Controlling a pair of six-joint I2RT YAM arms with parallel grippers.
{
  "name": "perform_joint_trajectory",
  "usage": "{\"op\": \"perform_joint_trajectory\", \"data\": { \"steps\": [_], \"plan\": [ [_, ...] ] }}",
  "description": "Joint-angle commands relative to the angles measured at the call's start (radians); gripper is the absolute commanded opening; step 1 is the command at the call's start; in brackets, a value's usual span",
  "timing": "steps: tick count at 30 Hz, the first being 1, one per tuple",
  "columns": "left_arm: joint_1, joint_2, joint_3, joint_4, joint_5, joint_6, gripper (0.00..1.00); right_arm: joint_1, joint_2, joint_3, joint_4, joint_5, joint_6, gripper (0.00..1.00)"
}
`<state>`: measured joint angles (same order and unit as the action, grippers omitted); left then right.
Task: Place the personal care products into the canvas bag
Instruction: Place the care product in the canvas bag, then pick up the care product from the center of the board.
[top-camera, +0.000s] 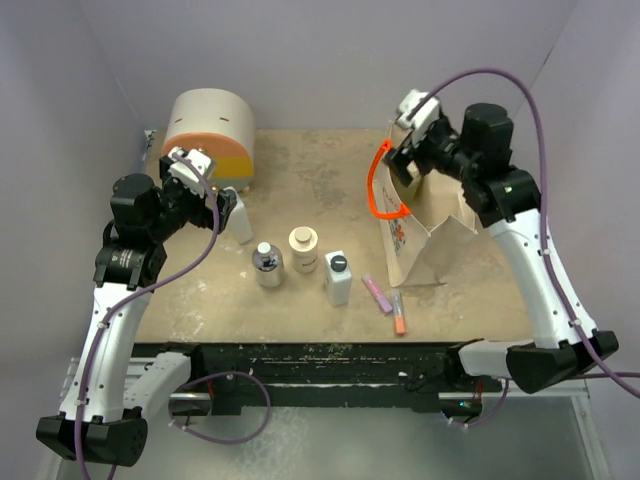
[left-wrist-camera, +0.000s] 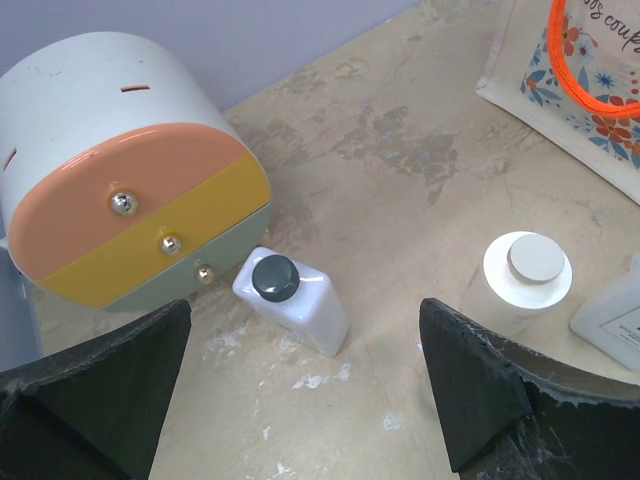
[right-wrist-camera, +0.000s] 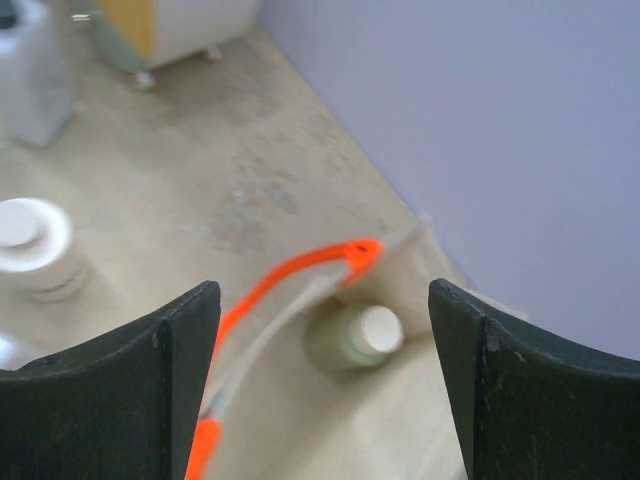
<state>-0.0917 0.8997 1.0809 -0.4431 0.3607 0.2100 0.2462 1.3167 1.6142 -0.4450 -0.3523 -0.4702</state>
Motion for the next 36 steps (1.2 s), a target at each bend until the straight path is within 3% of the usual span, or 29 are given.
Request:
{"op": "perform_joint_trajectory", "data": {
  "steps": [1, 7, 16, 23, 36],
  "plan": [
    [0.007, -0.007, 0.036, 0.021, -0.011, -0.003, 0.99, 0.141, -0.033, -0.035, -0.100, -0.047, -0.086, 0.87],
    [0.007, 0.007, 0.031, 0.026, -0.021, 0.005, 0.99, 0.259, -0.035, -0.153, -0.093, -0.085, -0.077, 0.87],
    [0.010, 0.031, 0.028, 0.024, -0.029, 0.003, 0.99, 0.425, -0.027, -0.336, 0.050, 0.061, 0.051, 0.90],
    [0.012, 0.051, 0.031, 0.027, -0.040, 0.011, 0.99, 0.483, -0.004, -0.370, 0.097, 0.091, 0.142, 0.97],
    [0.014, 0.040, 0.024, 0.029, -0.038, 0.024, 0.99, 0.602, 0.034, -0.422, 0.119, 0.243, 0.166, 0.98]
  ]
}}
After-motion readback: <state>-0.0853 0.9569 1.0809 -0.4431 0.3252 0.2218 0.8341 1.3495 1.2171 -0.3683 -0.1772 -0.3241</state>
